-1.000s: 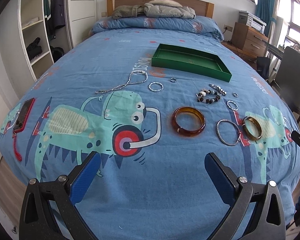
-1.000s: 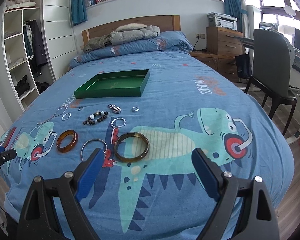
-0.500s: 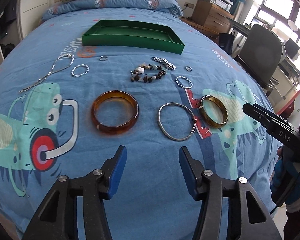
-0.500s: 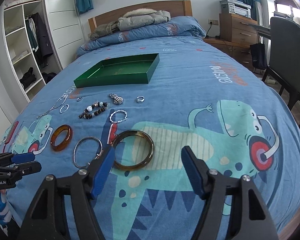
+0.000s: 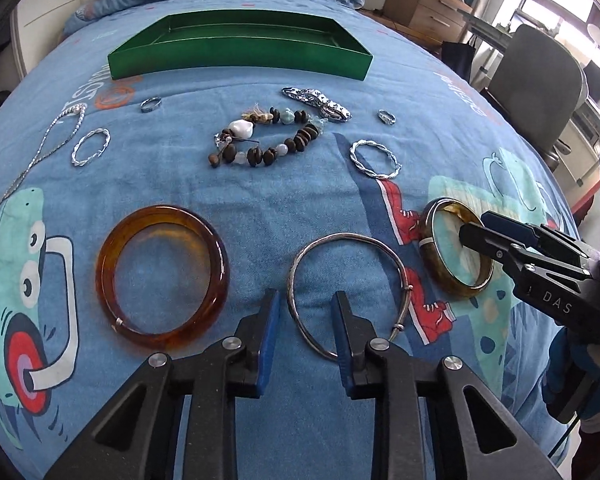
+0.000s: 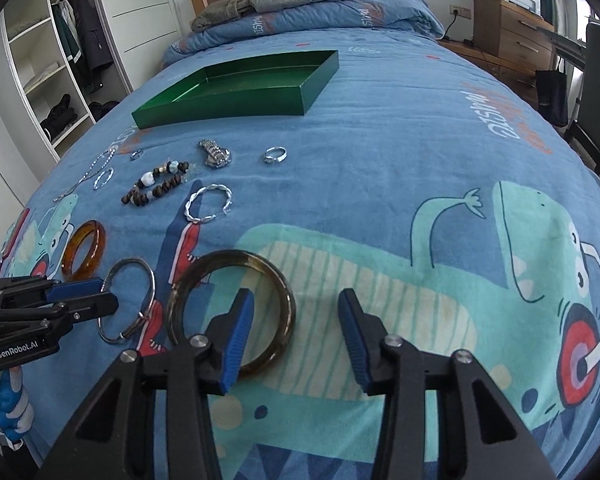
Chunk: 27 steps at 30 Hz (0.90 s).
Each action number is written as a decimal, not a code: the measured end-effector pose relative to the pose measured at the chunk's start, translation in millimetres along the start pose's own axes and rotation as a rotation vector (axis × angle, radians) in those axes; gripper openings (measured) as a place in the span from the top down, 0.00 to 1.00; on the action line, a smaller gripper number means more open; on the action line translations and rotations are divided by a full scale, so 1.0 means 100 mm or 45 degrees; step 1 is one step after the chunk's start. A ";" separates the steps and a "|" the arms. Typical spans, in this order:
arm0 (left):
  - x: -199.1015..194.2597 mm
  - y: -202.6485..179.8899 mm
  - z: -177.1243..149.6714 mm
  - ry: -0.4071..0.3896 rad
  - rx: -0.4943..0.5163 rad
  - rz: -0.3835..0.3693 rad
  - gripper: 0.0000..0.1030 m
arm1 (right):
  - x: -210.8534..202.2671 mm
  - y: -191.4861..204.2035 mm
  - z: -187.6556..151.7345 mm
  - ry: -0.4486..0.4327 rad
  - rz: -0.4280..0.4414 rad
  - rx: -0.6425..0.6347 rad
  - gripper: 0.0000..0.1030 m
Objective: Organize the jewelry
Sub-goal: 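Grasp the silver hoop bangle with the left tool while the right tool grasps the dark tortoiseshell bangle, then carry both bangles into the green tray and open both tools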
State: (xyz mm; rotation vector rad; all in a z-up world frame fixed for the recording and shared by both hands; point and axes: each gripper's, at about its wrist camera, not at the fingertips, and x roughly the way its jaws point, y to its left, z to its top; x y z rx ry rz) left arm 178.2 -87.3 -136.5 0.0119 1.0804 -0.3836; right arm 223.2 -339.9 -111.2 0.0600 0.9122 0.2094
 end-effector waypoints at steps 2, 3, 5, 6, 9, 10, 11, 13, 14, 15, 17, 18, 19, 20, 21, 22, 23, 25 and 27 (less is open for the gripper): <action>0.02 -0.02 0.01 0.000 0.029 0.025 0.75 | 0.06 0.05 0.00 0.010 -0.021 -0.032 0.59; 0.04 -0.04 0.01 -0.003 0.043 0.038 0.75 | 0.07 0.06 -0.01 0.014 -0.034 -0.050 0.59; 0.05 -0.06 0.00 -0.013 0.054 0.055 0.77 | 0.10 0.12 -0.03 0.015 -0.079 -0.104 0.61; 0.05 -0.06 0.00 -0.017 0.053 0.059 0.79 | 0.12 0.16 -0.04 0.015 -0.104 -0.133 0.62; 0.05 -0.04 0.01 -0.028 0.043 0.066 0.92 | 0.13 0.23 -0.06 0.005 -0.151 -0.196 0.74; 0.05 -0.03 0.01 -0.031 0.042 0.067 0.94 | 0.13 0.24 -0.06 0.002 -0.160 -0.209 0.83; 0.06 -0.04 0.02 -0.036 0.041 0.066 0.94 | 0.13 0.27 -0.07 0.000 -0.169 -0.224 0.89; 0.07 -0.07 0.03 -0.051 0.053 0.076 0.96 | 0.12 0.31 -0.09 -0.009 -0.195 -0.238 0.90; 0.06 -0.08 0.02 -0.060 0.065 0.086 0.96 | 0.11 0.31 -0.09 -0.012 -0.201 -0.234 0.90; 0.04 -0.09 0.01 -0.074 0.072 0.096 0.96 | 0.10 0.30 -0.09 -0.014 -0.203 -0.222 0.90; 0.01 -0.12 0.01 -0.091 0.074 0.110 0.96 | 0.05 0.29 -0.09 -0.024 -0.200 -0.184 0.91; -0.01 -0.13 0.01 -0.097 0.072 0.113 0.96 | 0.00 0.27 -0.09 -0.031 -0.205 -0.165 0.91; -0.03 -0.14 0.02 -0.102 0.072 0.114 0.96 | -0.05 0.26 -0.10 -0.042 -0.214 -0.150 0.92; -0.07 -0.15 0.01 -0.112 0.074 0.114 0.96 | -0.12 0.25 -0.10 -0.056 -0.221 -0.136 0.92; -0.12 -0.16 0.01 -0.125 0.079 0.118 0.96 | -0.20 0.25 -0.11 -0.072 -0.230 -0.125 0.92; -0.17 -0.17 0.01 -0.141 0.085 0.119 0.96 | -0.29 0.24 -0.11 -0.087 -0.242 -0.119 0.92; -0.24 -0.19 0.02 -0.156 0.088 0.117 0.96 | -0.38 0.25 -0.11 -0.103 -0.257 -0.118 0.92; -0.36 -0.21 0.03 -0.188 0.091 0.110 0.96 | -0.55 0.24 -0.10 -0.136 -0.277 -0.110 0.92; -0.51 -0.23 0.05 -0.222 0.095 0.101 0.96 | -0.73 0.25 -0.07 -0.167 -0.290 -0.100 0.92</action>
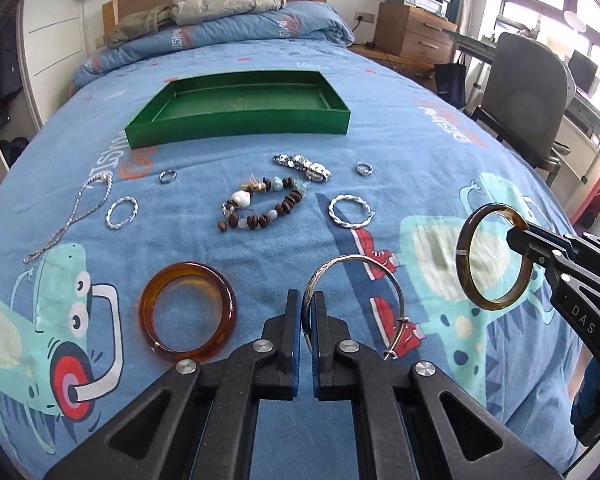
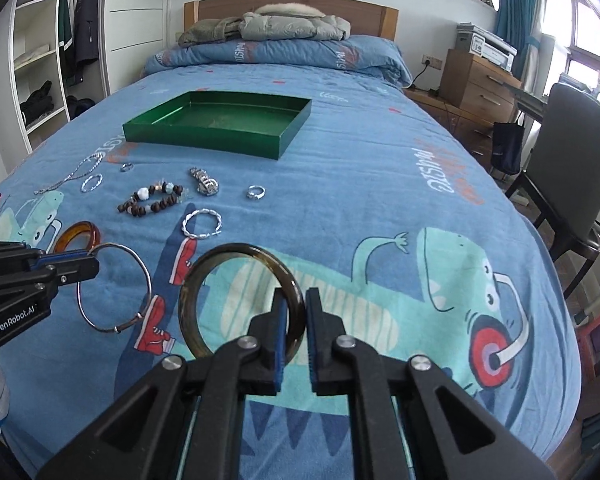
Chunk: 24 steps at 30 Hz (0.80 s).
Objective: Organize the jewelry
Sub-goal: 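Carry both bangles into the green tray and open both tools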
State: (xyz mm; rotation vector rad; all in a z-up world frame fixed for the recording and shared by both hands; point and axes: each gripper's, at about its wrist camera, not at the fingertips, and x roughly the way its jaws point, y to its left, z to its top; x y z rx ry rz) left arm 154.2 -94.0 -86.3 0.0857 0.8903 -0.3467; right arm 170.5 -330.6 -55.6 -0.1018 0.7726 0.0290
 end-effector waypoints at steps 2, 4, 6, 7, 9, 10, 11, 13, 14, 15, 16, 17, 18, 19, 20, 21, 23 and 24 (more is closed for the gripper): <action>-0.17 0.00 0.04 -0.039 0.006 -0.006 0.96 | -0.17 -0.02 0.05 -0.034 -0.015 0.009 0.92; -0.32 -0.03 0.10 -0.078 0.014 -0.011 0.96 | -0.33 -0.03 0.10 -0.069 -0.022 0.020 0.92; -0.49 -0.02 0.16 -0.117 0.016 -0.018 0.96 | -0.50 -0.04 0.16 -0.106 -0.027 0.024 0.92; -0.58 -0.01 0.20 -0.135 0.014 -0.024 0.96 | -0.58 -0.03 0.19 -0.124 -0.028 0.024 0.92; -0.76 0.02 0.27 -0.176 0.013 -0.031 0.96 | -0.74 -0.02 0.26 -0.162 -0.028 0.028 0.92; -0.84 0.03 0.30 -0.199 0.015 -0.033 0.96 | -0.82 -0.01 0.30 -0.183 -0.030 0.027 0.92; -0.93 0.05 0.35 -0.223 0.016 -0.034 0.96 | -0.90 0.00 0.35 -0.203 -0.030 0.025 0.92; -1.09 0.10 0.43 -0.262 0.011 -0.037 0.96 | -1.07 0.01 0.44 -0.247 -0.033 0.021 0.92; -1.18 0.13 0.48 -0.282 0.006 -0.042 0.96 | -1.15 0.01 0.49 -0.269 -0.033 0.021 0.92; -1.25 0.15 0.54 -0.303 0.004 -0.043 0.96 | -1.24 0.00 0.55 -0.292 -0.035 0.021 0.92; -1.33 0.17 0.59 -0.323 0.004 -0.042 0.96 | -1.32 0.00 0.61 -0.317 -0.038 0.021 0.92; -1.41 0.20 0.65 -0.344 0.006 -0.040 0.96 | -1.40 -0.01 0.67 -0.342 -0.040 0.021 0.92; -1.49 0.22 0.70 -0.364 0.007 -0.036 0.96 | -1.48 -0.02 0.74 -0.365 -0.038 0.023 0.92; -1.57 0.25 0.77 -0.384 0.008 -0.032 0.96 | -1.55 -0.03 0.81 -0.388 -0.035 0.024 0.92; -1.64 0.28 0.84 -0.404 0.009 -0.026 0.96 | -1.61 -0.03 0.89 -0.410 -0.035 0.021 0.92; -1.70 0.29 0.90 -0.424 0.011 -0.018 0.96 | -1.67 -0.03 0.97 -0.432 -0.036 0.017 0.92; -1.83 0.36 1.04 -0.462 0.009 -0.002 0.96 | -1.77 -0.03 1.13 -0.473 -0.034 0.010 0.92; -1.88 0.39 1.11 -0.479 0.007 0.007 0.96 | -1.81 -0.02 1.22 -0.493 -0.030 0.008 0.92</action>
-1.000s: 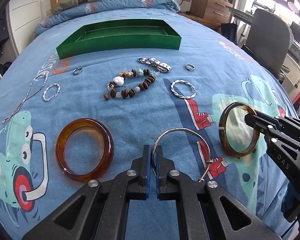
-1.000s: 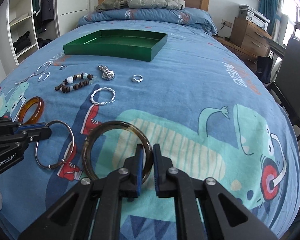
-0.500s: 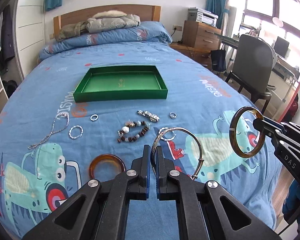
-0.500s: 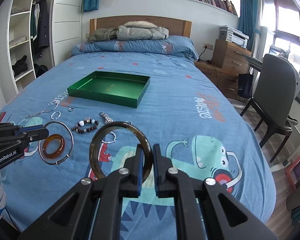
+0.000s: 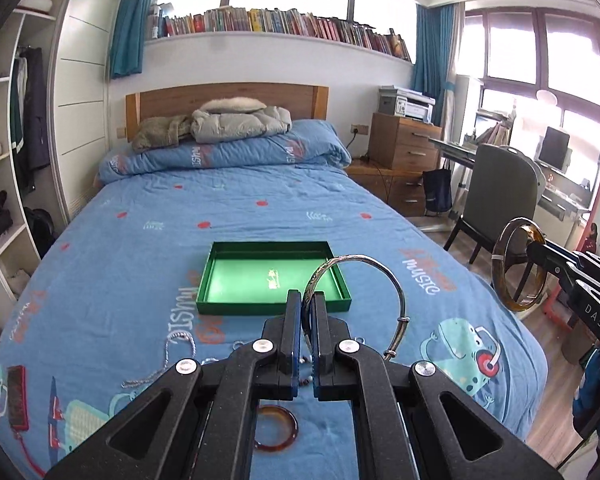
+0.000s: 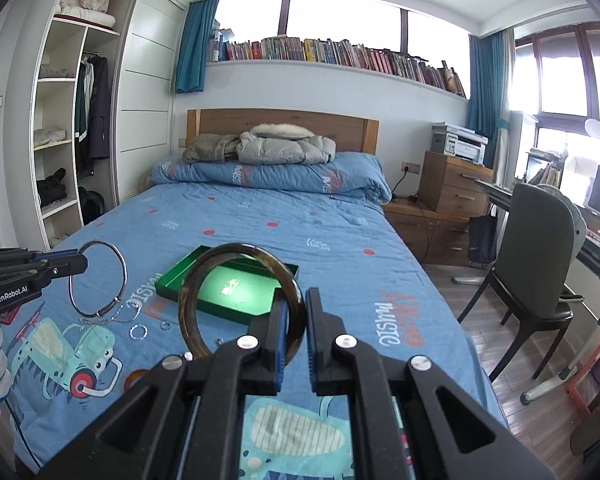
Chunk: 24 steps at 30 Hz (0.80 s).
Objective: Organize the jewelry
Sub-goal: 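Carry both bangles into the green tray and open both tools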
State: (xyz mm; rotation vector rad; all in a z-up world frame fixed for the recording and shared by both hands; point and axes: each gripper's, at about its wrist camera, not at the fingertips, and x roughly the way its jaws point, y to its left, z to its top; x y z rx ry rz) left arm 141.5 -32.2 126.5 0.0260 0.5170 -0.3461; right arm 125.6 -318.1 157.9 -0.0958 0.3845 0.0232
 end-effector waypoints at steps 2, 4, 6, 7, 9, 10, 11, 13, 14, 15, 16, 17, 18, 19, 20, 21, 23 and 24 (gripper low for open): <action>-0.02 0.07 0.17 -0.030 -0.001 0.021 0.96 | 0.01 0.01 0.18 -0.037 0.010 -0.004 0.92; 0.00 0.16 0.32 -0.052 -0.008 0.039 0.96 | 0.05 0.01 0.37 -0.072 0.015 -0.007 0.92; 0.08 0.24 0.46 -0.063 -0.014 0.058 0.96 | 0.12 0.01 0.55 -0.103 0.032 0.003 0.92; 0.14 0.28 0.53 -0.068 -0.018 0.067 0.96 | 0.18 0.02 0.63 -0.116 0.041 0.007 0.92; 0.29 0.36 0.64 -0.070 -0.027 0.084 0.96 | 0.33 0.04 0.79 -0.135 0.056 0.013 0.92; 0.39 0.40 0.69 -0.070 -0.032 0.094 0.96 | 0.43 0.05 0.84 -0.141 0.063 0.016 0.92; 0.51 0.44 0.72 -0.067 -0.036 0.106 0.96 | 0.54 0.06 0.89 -0.144 0.069 0.020 0.92; 0.77 0.54 0.77 -0.052 -0.055 0.120 0.96 | 0.82 0.08 0.95 -0.136 0.089 0.037 0.92; 0.93 0.58 0.78 -0.038 -0.067 0.122 0.96 | 0.98 0.10 0.97 -0.128 0.096 0.044 0.92; 1.08 0.63 0.77 -0.024 -0.076 0.125 0.96 | 1.16 0.11 0.97 -0.115 0.099 0.046 0.92; 1.24 0.67 0.75 -0.012 -0.084 0.129 0.96 | 1.34 0.13 0.94 -0.099 0.102 0.045 0.92; 1.40 0.72 0.73 0.003 -0.095 0.128 0.96 | 1.52 0.15 0.91 -0.080 0.106 0.046 0.92; 1.55 0.76 0.72 0.017 -0.108 0.124 0.96 | 1.70 0.18 0.87 -0.059 0.110 0.047 0.92; 1.71 0.81 0.69 0.032 -0.120 0.123 0.96 | 1.89 0.20 0.81 -0.034 0.114 0.048 0.92; 1.86 0.85 0.64 0.048 -0.132 0.123 0.96 | 2.06 0.24 0.73 -0.009 0.116 0.049 0.92; 2.01 0.90 0.62 0.066 -0.146 0.120 0.96 | 2.24 0.26 0.66 0.016 0.117 0.048 0.92; 2.31 0.99 0.52 0.103 -0.166 0.122 0.96 | 2.58 0.30 0.51 0.069 0.115 0.045 0.92; 2.44 1.02 0.47 0.119 -0.169 0.128 0.96 | 2.74 0.32 0.44 0.098 0.114 0.045 0.92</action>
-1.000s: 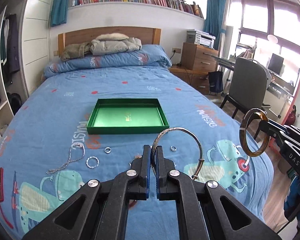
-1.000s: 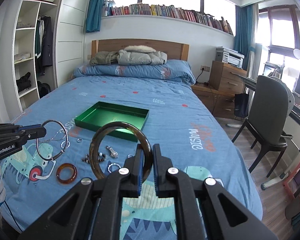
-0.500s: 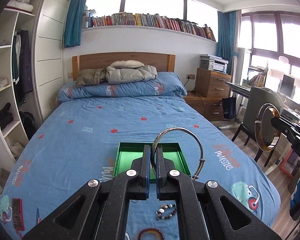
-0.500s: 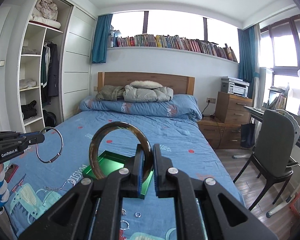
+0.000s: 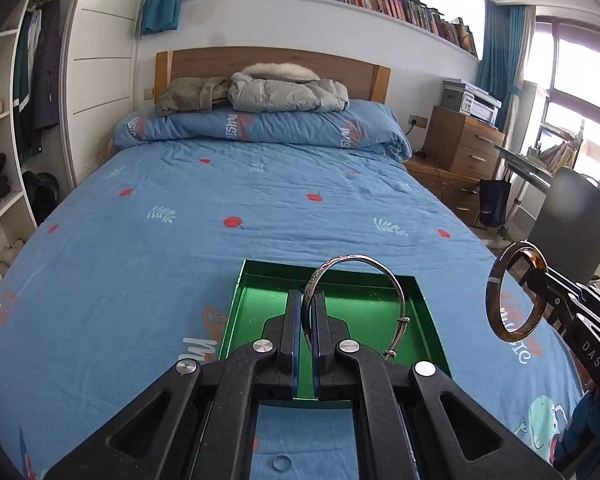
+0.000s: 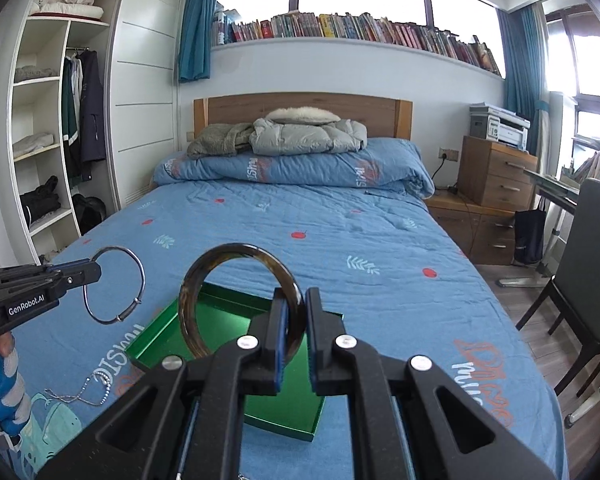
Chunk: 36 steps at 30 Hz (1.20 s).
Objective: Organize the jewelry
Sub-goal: 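Carry both bangles into the green tray and open both tools, then withdraw both tools from the tray back over the remaining jewelry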
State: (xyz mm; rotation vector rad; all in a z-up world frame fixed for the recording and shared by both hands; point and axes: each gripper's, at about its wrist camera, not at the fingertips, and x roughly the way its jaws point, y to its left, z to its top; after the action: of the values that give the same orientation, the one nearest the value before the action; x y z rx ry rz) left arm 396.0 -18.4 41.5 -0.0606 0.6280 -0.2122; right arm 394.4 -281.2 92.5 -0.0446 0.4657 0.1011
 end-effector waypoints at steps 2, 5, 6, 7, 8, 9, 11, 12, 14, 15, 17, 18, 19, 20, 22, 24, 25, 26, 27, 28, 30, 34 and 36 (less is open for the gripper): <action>0.27 0.06 -0.09 0.038 -0.005 0.009 0.96 | 0.30 0.02 -0.13 0.056 -0.004 0.006 0.92; 0.61 0.11 -0.19 0.098 -0.005 0.018 0.96 | 0.70 0.04 -0.34 0.131 -0.011 0.018 0.92; 0.69 0.13 -0.24 0.115 -0.001 0.022 0.96 | 0.81 0.05 -0.41 0.157 -0.013 0.023 0.92; 0.79 0.14 -0.28 0.133 0.002 0.026 0.96 | 0.94 0.05 -0.46 0.184 -0.013 0.029 0.92; 0.88 0.16 -0.32 0.151 0.005 0.028 0.96 | 1.04 0.06 -0.52 0.211 -0.014 0.032 0.92; 0.95 0.17 -0.35 0.170 0.008 0.030 0.96 | 1.14 0.06 -0.58 0.237 -0.015 0.033 0.92; 1.10 0.19 -0.43 0.208 0.010 0.034 0.96 | 1.30 0.09 -0.69 0.288 -0.017 0.034 0.92; 1.16 0.20 -0.45 0.228 0.006 0.033 0.96 | 1.38 0.10 -0.75 0.316 -0.016 0.035 0.92; 1.27 0.23 -0.52 0.263 -0.006 0.032 0.96 | 1.51 0.12 -0.83 0.371 -0.014 0.033 0.92; 1.32 0.25 -0.54 0.281 -0.010 0.030 0.96 | 1.57 0.13 -0.88 0.400 -0.014 0.032 0.92; 1.39 0.26 -0.59 0.309 -0.008 0.036 0.96 | 1.67 0.14 -0.95 0.453 -0.011 0.022 0.92; 1.41 0.26 -0.60 0.319 -0.003 0.042 0.96 | 1.72 0.15 -0.98 0.476 -0.014 0.011 0.92; 1.44 0.27 -0.62 0.330 0.000 0.046 0.96 | 1.75 0.16 -1.01 0.493 -0.020 -0.002 0.92; 1.46 0.27 -0.64 0.342 0.000 0.047 0.96 | 1.77 0.16 -1.04 0.510 -0.023 -0.011 0.92; 1.51 0.28 -0.67 0.368 -0.006 0.041 0.96 | 1.82 0.14 -1.07 0.534 -0.024 -0.014 0.92; 1.55 0.27 -0.72 0.388 -0.005 0.048 0.96 | 1.84 0.14 -1.10 0.556 -0.031 -0.019 0.92; 1.55 0.26 -0.73 0.385 0.002 0.052 0.96 | 1.86 0.14 -1.12 0.568 -0.035 -0.023 0.92; 1.55 0.25 -0.74 0.380 0.011 0.057 0.96 | 1.87 0.13 -1.14 0.578 -0.034 -0.024 0.92; 1.55 0.25 -0.74 0.378 0.016 0.060 0.96 | 1.89 0.12 -1.15 0.589 -0.033 -0.023 0.92; 1.55 0.25 -0.74 0.381 0.014 0.059 0.96 | 1.90 0.11 -1.15 0.597 -0.032 -0.022 0.92; 1.56 0.26 -0.73 0.386 0.002 0.051 0.96 | 1.92 0.09 -1.15 0.601 -0.027 -0.017 0.91; 1.56 0.28 -0.71 0.384 -0.006 0.033 0.90 | 1.94 0.11 -1.13 0.614 -0.036 -0.027 0.91; 1.53 0.27 -0.68 0.368 0.005 0.028 0.70 | 1.93 0.11 -1.12 0.625 -0.032 -0.022 0.86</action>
State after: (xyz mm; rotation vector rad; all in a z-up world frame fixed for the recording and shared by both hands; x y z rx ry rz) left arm 481.0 -24.2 -104.7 -0.0190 0.9160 -0.2027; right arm 514.9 -261.0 -94.7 -0.0933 0.9540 0.0687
